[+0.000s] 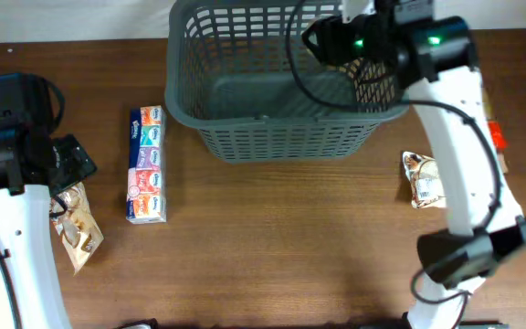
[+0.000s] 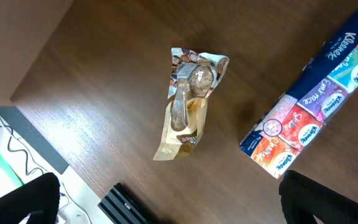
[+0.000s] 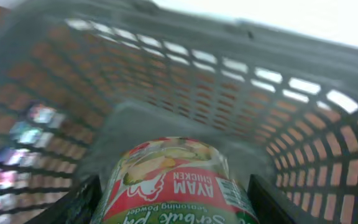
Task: Pack container
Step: 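Carry the jar with the right gripper over the grey basket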
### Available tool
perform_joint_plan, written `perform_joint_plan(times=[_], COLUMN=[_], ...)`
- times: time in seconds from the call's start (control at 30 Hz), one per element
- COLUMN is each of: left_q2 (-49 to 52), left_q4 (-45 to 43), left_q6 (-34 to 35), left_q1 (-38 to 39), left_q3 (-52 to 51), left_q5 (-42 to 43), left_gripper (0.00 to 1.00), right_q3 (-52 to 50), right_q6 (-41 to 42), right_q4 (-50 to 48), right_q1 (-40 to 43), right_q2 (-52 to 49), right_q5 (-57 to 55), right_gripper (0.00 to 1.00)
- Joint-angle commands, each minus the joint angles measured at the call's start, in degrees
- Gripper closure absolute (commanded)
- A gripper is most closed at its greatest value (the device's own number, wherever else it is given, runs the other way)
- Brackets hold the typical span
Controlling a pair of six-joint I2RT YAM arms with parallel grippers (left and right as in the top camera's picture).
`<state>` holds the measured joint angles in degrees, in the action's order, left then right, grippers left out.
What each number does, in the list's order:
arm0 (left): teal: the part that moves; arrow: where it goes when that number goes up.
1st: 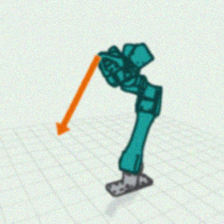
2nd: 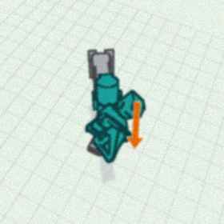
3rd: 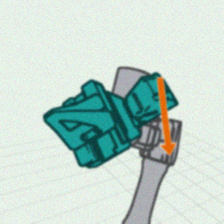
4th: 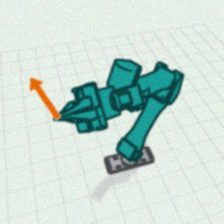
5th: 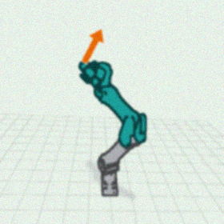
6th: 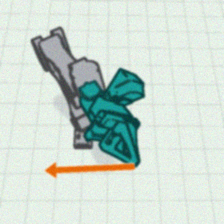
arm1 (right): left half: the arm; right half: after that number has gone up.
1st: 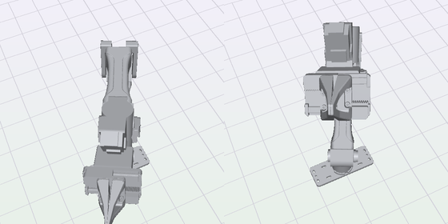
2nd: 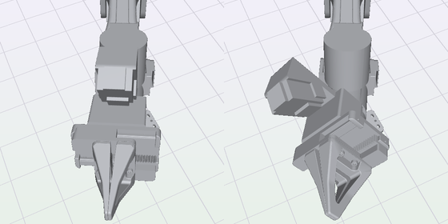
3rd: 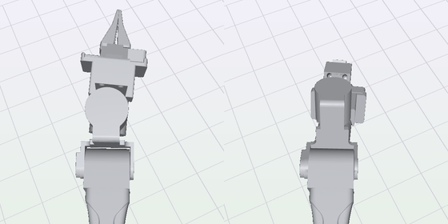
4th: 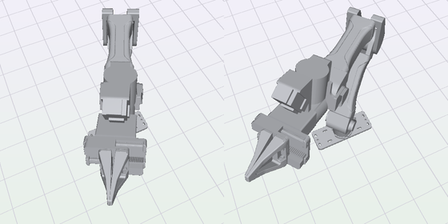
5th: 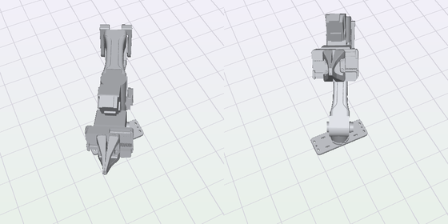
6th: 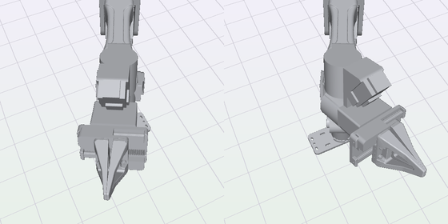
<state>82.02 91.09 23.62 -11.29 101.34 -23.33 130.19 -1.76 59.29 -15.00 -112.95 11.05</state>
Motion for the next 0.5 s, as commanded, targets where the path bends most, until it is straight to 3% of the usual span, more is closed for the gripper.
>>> perform_joint_plan(times=[0.0, 0.47], left_q2=[0.15, 0.15], left_q4=[0.07, 0.07], left_q6=[0.13, 0.13], left_q1=[-0.28, -0.26], left_q3=[-0.04, -0.04], left_q5=[0.22, 0.22], left_gripper=[0.0, 0.0], right_q3=[1.07, 1.07], right_q6=[1.86, 5.29], right_q4=[0.0, 6.27], right_q1=[0.44, 1.46], right_q2=[-4.61, -12.7], right_q5=[-6.32, -8.33], right_gripper=[0.96, 0.96])
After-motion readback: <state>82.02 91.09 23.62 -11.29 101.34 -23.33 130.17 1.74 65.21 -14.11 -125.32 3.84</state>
